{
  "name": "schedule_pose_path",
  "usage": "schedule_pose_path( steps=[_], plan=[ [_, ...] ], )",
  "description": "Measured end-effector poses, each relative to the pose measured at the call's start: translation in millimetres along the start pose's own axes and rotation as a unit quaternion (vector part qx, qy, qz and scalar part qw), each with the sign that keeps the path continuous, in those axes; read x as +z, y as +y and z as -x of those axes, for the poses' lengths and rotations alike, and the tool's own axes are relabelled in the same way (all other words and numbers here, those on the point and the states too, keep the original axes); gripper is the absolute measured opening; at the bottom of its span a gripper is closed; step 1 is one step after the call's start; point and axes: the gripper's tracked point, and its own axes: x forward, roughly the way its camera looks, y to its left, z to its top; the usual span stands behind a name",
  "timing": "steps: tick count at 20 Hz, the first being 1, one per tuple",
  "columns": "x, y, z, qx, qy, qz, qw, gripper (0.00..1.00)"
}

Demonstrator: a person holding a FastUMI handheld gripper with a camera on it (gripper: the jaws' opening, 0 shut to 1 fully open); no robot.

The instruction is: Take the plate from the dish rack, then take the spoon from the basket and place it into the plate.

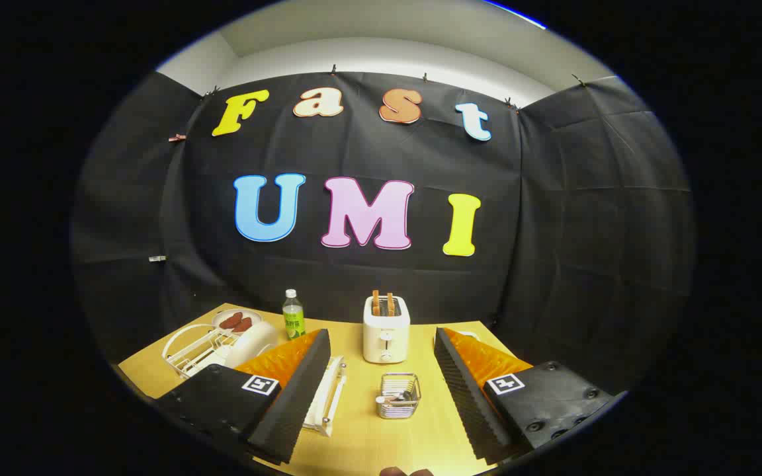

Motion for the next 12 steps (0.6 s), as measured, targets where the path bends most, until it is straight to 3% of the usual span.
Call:
schedule_pose_path(
  steps=[5,12],
  plan=[
    [3,-19,-8,-0.012,0.000,0.005,1.000,0.98],
    [-14,-31,-12,0.006,0.019,0.006,1.000,0.98]
  ],
)
